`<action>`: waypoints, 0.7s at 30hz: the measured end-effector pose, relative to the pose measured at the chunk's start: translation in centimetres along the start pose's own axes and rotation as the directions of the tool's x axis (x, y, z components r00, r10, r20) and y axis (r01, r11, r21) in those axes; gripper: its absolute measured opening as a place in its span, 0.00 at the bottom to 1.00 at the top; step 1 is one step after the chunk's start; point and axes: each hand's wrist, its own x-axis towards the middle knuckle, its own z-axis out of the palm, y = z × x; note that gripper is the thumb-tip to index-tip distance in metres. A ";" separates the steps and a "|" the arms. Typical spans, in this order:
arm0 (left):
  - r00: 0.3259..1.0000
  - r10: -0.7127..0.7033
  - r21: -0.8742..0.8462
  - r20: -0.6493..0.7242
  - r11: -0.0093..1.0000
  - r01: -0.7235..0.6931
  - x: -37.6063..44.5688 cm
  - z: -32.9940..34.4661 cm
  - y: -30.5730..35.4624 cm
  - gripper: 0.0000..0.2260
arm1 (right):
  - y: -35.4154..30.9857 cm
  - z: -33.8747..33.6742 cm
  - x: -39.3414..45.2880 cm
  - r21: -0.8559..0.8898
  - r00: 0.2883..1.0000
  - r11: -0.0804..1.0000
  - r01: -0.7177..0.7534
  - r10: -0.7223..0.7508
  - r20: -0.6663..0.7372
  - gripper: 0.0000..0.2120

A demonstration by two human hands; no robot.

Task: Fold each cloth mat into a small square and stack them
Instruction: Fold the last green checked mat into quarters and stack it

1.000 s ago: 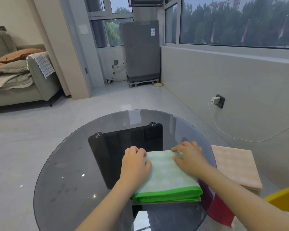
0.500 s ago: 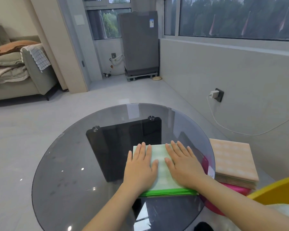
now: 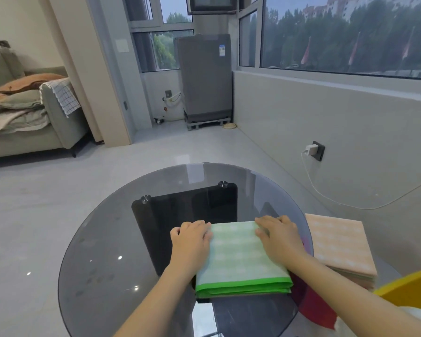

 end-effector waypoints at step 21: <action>0.926 -0.189 -0.685 0.326 0.628 0.369 2.2 -6.5 2.9 0.08 | 1.1 -7.6 0.4 0.703 0.958 0.655 -0.276 0.128 0.256 0.10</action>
